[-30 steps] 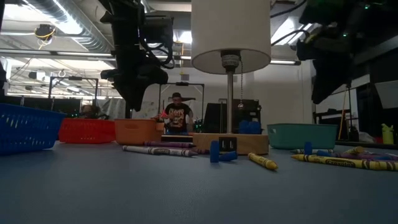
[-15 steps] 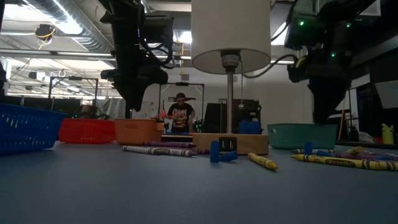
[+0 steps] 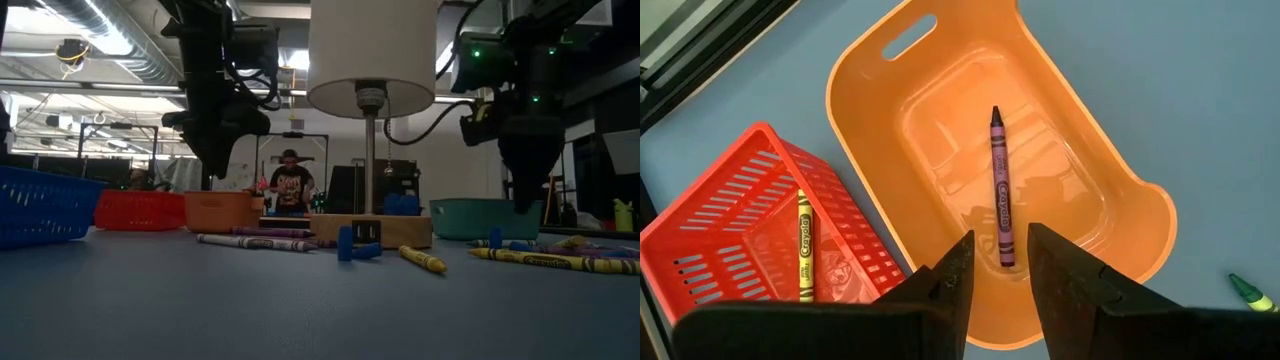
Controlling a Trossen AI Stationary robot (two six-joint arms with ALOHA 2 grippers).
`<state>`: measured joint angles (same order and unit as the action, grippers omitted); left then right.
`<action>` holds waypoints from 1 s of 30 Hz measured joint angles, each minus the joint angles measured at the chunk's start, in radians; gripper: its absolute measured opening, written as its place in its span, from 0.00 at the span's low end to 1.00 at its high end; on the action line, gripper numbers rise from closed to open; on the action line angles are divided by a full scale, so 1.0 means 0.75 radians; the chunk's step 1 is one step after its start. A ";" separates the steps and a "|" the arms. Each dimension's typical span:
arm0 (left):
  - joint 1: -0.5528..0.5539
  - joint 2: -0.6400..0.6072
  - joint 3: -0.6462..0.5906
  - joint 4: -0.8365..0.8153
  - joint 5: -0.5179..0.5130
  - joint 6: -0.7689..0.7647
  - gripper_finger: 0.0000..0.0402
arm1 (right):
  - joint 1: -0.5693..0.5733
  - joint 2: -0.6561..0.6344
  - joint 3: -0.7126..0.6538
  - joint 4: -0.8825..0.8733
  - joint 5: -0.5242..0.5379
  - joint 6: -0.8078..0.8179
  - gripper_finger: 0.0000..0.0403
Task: Sort crayons
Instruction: Put the gray crayon into the green bin
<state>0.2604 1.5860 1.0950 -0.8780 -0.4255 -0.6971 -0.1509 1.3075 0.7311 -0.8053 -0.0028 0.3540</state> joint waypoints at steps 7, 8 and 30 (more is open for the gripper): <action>0.000 0.000 0.000 0.000 0.000 0.000 0.20 | 0.000 -0.001 -0.041 0.055 -0.004 -0.034 0.37; 0.000 0.000 0.000 0.000 0.000 0.000 0.20 | 0.000 -0.001 -0.063 0.077 -0.014 -0.034 0.37; 0.001 0.000 0.000 0.000 0.000 -0.001 0.20 | 0.001 -0.003 -0.269 0.369 -0.071 -0.239 0.37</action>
<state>0.2607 1.5860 1.0950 -0.8780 -0.4255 -0.6975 -0.1505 1.3053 0.5294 -0.5286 -0.0557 0.1750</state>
